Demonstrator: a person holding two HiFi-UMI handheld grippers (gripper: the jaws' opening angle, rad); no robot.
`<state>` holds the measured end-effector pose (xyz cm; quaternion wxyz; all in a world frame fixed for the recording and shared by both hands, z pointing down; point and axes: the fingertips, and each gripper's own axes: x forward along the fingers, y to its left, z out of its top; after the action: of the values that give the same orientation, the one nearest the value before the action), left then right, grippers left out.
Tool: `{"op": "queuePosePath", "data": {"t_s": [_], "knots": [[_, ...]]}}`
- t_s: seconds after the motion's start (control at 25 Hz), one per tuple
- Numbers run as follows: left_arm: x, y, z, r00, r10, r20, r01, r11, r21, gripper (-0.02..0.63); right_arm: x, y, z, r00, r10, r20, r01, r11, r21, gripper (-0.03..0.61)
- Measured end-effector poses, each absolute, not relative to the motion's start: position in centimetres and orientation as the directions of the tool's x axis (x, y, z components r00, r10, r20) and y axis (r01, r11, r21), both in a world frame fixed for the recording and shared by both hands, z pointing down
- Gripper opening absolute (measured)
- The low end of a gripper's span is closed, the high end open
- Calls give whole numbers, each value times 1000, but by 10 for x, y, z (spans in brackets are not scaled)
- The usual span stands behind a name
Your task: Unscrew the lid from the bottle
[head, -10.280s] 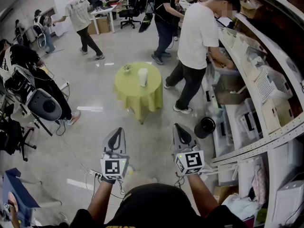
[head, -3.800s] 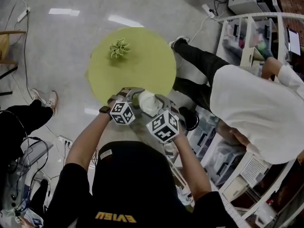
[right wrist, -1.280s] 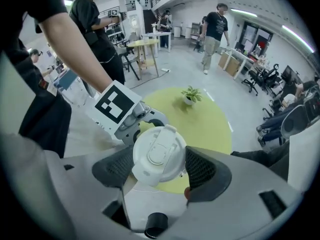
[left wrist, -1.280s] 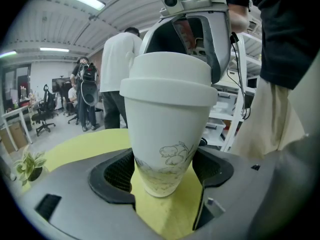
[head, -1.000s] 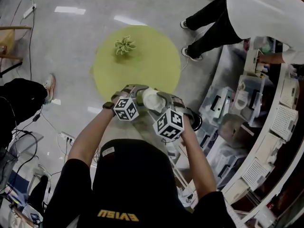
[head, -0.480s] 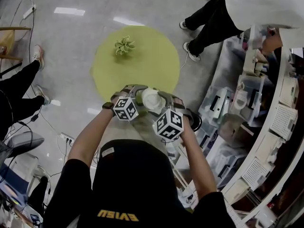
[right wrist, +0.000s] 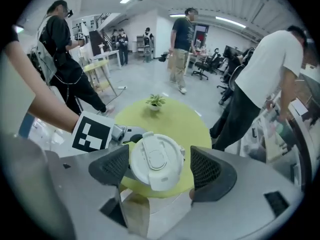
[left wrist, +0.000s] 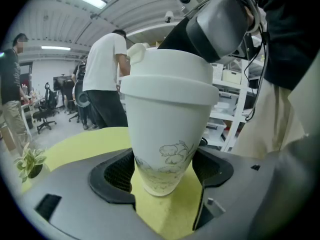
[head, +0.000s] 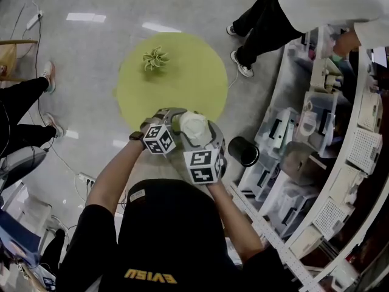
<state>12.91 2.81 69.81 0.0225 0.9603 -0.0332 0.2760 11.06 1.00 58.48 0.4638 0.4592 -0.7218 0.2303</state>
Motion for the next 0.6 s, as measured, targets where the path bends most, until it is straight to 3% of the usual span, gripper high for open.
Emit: {"op": "queuePosePath", "data": {"t_s": [0.28, 0.6], "knots": [[130, 28, 698, 844, -49, 535, -77, -997, 30, 374, 112, 16, 596, -131, -408, 904, -912, 407, 51, 334], [130, 28, 698, 843, -52, 536, -80, -996, 29, 374, 111, 16, 597, -192, -353, 916, -858, 514, 19, 328]]}}
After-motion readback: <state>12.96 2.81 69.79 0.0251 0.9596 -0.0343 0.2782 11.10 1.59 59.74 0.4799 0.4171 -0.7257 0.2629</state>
